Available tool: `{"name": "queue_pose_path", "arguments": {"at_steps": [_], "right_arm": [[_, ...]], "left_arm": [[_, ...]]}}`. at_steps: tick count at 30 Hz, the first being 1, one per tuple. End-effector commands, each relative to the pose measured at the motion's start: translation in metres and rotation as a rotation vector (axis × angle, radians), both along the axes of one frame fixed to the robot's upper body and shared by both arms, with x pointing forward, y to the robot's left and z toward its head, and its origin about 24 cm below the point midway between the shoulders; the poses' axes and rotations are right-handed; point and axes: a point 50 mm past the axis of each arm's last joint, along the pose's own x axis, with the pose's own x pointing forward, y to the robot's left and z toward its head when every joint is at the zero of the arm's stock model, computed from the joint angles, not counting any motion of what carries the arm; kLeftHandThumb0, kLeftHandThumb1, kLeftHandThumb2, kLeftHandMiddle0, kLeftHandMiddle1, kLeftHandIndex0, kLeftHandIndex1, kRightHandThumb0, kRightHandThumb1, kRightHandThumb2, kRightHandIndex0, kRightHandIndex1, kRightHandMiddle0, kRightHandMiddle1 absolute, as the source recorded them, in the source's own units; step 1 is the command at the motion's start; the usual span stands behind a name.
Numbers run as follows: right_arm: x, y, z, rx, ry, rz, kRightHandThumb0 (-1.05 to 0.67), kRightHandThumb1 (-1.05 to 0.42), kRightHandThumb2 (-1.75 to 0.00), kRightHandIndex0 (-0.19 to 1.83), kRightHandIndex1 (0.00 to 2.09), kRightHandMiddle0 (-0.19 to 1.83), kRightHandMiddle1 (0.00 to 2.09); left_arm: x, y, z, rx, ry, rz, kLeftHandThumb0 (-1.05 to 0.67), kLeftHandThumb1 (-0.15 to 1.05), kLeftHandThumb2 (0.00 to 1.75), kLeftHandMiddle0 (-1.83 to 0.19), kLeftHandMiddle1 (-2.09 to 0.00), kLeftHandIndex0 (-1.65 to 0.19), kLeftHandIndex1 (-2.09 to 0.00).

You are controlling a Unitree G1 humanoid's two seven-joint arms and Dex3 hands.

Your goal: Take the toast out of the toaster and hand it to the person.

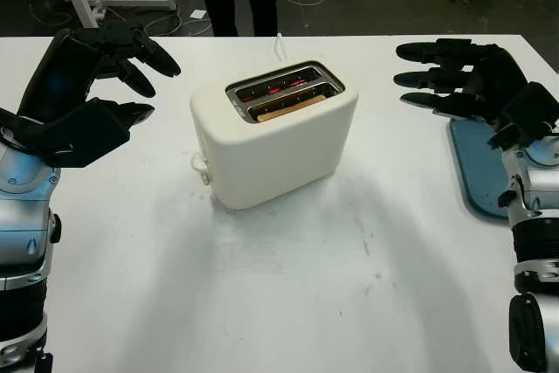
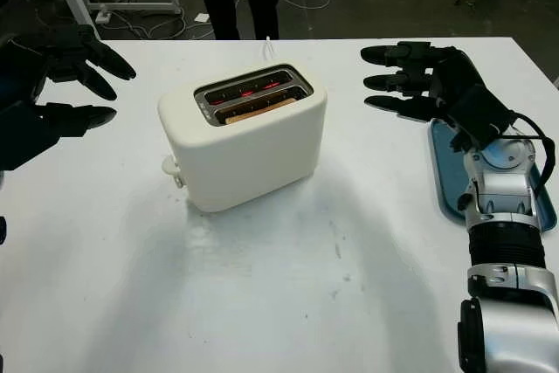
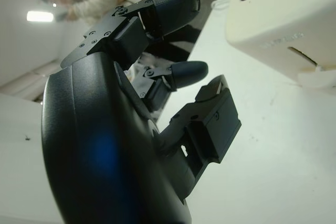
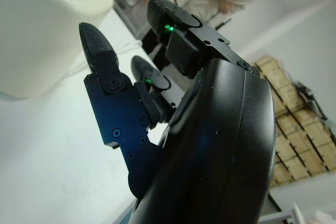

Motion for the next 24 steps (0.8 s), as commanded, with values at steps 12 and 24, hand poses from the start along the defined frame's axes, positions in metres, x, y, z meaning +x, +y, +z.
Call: {"name": "queue_pose_path", "arguments": {"at_steps": [12, 24], "right_arm": [[-0.0011, -0.0006, -0.002, 0.002, 0.002, 0.001, -0.38, -0.76, 0.0, 0.94, 0.0, 0.83, 0.0], [-0.0017, -0.0012, -0.0011, -0.001, -0.002, -0.001, -0.41, -0.76, 0.0, 0.95, 0.0, 0.84, 0.0]], "left_arm": [[-0.0017, -0.0012, 0.0, 0.0, -0.005, 0.006, 0.62, 0.72, 0.28, -0.75, -1.21, -0.71, -1.0], [-0.0013, -0.001, -0.0001, 0.008, -0.014, 0.005, 0.62, 0.72, 0.26, -0.77, -1.22, -0.73, -1.01]]}}
